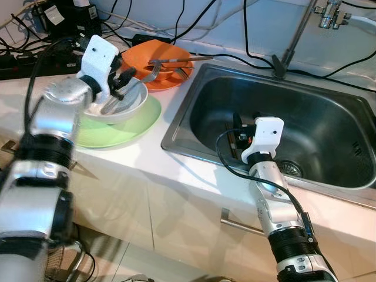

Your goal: Kitchen organization

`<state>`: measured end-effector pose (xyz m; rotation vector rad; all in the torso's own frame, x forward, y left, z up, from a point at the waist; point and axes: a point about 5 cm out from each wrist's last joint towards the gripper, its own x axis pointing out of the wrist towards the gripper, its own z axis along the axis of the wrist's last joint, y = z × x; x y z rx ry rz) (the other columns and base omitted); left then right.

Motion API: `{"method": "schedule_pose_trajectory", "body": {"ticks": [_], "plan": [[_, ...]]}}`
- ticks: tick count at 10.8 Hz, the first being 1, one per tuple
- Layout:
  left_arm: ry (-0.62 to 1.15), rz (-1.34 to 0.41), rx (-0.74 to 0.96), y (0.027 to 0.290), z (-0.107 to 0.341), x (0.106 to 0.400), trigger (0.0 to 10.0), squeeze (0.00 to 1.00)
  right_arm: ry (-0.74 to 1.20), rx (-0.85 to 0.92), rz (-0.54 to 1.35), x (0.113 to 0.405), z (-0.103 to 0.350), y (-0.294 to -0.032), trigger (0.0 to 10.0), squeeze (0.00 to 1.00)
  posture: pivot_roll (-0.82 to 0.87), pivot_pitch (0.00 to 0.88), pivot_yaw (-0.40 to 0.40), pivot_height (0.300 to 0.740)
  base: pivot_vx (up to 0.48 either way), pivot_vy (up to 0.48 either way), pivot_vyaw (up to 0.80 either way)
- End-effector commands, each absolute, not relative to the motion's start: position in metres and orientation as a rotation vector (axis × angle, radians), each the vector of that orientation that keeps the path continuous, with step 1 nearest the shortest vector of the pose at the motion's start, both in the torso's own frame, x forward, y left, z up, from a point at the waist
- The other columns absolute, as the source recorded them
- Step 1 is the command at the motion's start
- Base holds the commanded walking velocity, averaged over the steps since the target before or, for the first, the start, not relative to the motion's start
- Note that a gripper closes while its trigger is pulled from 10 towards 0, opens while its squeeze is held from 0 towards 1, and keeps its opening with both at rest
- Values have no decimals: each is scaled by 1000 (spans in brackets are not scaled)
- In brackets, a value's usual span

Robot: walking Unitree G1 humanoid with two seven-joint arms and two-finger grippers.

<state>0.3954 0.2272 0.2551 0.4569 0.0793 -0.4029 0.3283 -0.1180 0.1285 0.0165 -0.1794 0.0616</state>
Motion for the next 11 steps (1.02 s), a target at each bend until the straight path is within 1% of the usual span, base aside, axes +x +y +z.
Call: {"method": "schedule_pose_trajectory", "body": {"ticks": [1,2,4,5,6,7,8,9,11], "plan": [[97,-444,493,230,265,395,10000,0,-134,14,49,327,117,-120,10000,0,89,42,-41,740,0,0,0],[103,-459,492,234,269,394,10000,0,-133,15,49,327,117,-120,10000,0,93,42,-38,740,0,0,0],[151,-558,422,243,263,388,10000,0,-129,16,48,328,116,-119,10000,0,97,44,-34,740,0,0,0],[154,-577,342,249,259,387,10000,1000,-129,18,48,328,116,-118,10000,0,99,44,-32,740,0,0,0],[160,-602,291,251,256,385,10000,1000,-126,18,48,328,115,-118,10000,0,99,43,-31,740,0,0,0],[180,-594,282,254,252,385,10000,1000,-125,19,47,329,114,-118,10000,0,97,45,-31,740,0,0,0],[207,-593,322,256,248,385,10000,1000,-126,19,47,329,114,-118,10000,0,97,46,-29,740,0,0,0],[234,-596,373,254,246,386,10000,0,-125,21,45,329,114,-118,10000,0,101,45,-28,740,0,0,0],[259,-579,437,251,244,389,10000,0,-125,22,45,328,113,-117,10000,0,105,45,-26,740,0,0,0]]}}
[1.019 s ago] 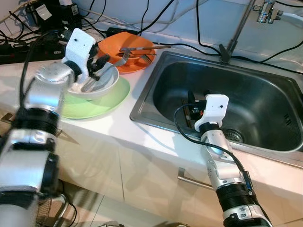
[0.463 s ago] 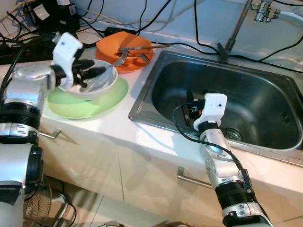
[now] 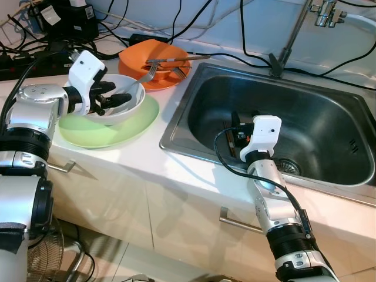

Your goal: Kitchen organization

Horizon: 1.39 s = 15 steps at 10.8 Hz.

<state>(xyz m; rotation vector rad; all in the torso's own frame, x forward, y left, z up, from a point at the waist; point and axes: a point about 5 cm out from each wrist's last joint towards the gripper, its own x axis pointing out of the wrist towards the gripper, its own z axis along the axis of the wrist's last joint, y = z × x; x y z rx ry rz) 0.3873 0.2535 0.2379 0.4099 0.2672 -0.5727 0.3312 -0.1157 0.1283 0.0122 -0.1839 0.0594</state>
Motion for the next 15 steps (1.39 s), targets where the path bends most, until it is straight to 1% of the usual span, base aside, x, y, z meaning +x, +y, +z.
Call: {"method": "schedule_pose_trajectory", "body": {"ticks": [1,3,5,6,8,11,15], "plan": [[255,-577,437,248,245,391,10000,0,-124,23,45,328,113,-117,10000,0,105,45,-26,740,0,0,0],[204,-516,466,234,256,401,10000,0,-121,21,47,328,112,-116,10000,0,101,47,-22,740,0,0,0],[156,-466,445,228,266,407,10000,0,-117,19,41,327,110,-118,10000,0,95,50,-18,740,0,0,0],[159,-470,448,225,266,407,10000,0,-117,19,41,327,110,-118,10000,0,94,50,-16,740,0,0,0],[197,-489,468,221,259,408,10000,0,-114,20,40,326,109,-117,10000,0,90,53,-12,740,0,0,0],[282,-486,491,224,244,406,10000,0,-112,17,40,325,108,-118,10000,0,86,51,-10,740,0,0,0],[342,-443,493,230,231,405,10000,0,-106,13,45,322,105,-118,10000,0,79,47,-12,740,0,0,0]]}}
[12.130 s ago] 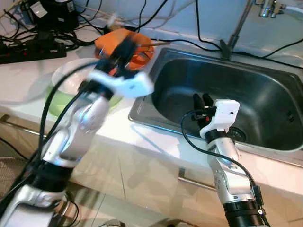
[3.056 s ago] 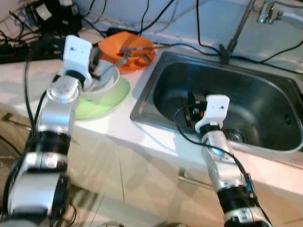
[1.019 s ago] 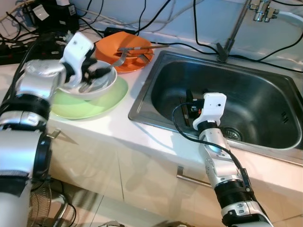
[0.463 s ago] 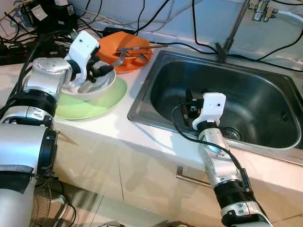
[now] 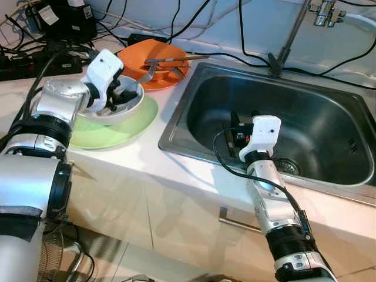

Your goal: Kitchen organization

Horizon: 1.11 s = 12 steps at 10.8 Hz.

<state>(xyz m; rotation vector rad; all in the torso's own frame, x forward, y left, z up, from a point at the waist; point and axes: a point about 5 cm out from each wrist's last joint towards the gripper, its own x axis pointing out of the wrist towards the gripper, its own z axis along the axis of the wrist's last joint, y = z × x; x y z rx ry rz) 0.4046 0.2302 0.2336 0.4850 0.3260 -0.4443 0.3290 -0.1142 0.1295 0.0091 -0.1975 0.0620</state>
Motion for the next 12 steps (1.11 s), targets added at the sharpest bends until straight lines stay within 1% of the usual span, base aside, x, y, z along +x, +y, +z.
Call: {"method": "schedule_pose_trajectory", "body": {"ticks": [1,4,5,6,12], "plan": [[380,-443,436,229,218,402,10000,0,-102,10,49,320,104,-118,10000,0,73,49,-14,740,0,0,0],[444,-431,406,231,196,397,10000,0,-100,3,48,317,103,-120,10000,0,58,60,-19,740,0,0,0],[441,-425,396,231,196,397,7255,0,-98,0,47,316,103,-122,10000,0,58,65,-22,740,0,0,0],[430,-411,394,232,197,398,0,0,-96,-3,48,316,104,-122,10000,0,58,70,-24,740,0,0,0],[364,-387,389,234,209,401,0,0,-92,-4,49,319,105,-121,10000,0,65,68,-26,740,0,0,0]]}}
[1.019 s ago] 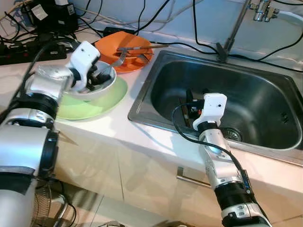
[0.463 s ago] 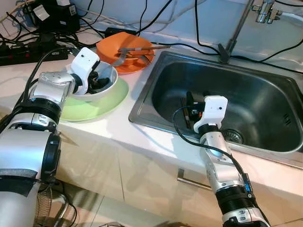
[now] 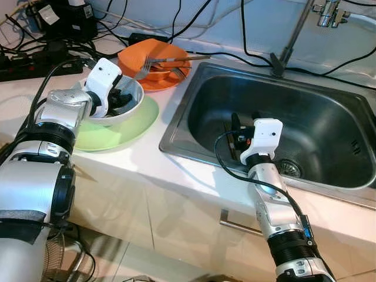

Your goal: Kitchen organization

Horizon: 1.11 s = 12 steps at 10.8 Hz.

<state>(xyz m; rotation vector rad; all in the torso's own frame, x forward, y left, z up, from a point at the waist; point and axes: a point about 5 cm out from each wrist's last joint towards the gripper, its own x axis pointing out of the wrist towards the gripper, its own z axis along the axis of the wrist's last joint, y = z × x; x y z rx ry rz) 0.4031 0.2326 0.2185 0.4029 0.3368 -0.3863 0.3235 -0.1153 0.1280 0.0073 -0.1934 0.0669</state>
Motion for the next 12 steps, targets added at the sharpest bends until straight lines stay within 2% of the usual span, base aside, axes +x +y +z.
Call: {"method": "schedule_pose_trajectory", "body": {"ticks": [1,5,8,9,10,12], "plan": [[341,-386,388,233,213,402,0,0,-93,-3,49,319,105,-121,10000,0,67,68,-27,740,0,0,0],[217,-434,384,224,237,406,0,0,-95,-4,50,320,106,-121,10000,0,69,64,-30,740,0,0,0],[-50,-411,377,217,293,410,0,0,-95,-4,53,321,106,-121,10000,0,76,59,-37,740,0,0,0],[-215,-424,374,205,322,408,1373,0,-95,-3,56,321,106,-120,10000,0,78,57,-38,740,0,0,0],[-300,-445,355,197,334,405,10000,0,-95,-4,57,322,106,-120,10000,0,77,54,-38,740,0,0,0],[-393,-497,323,182,342,399,10000,0,-97,-4,57,322,106,-120,10000,0,71,44,-35,740,0,0,0]]}}
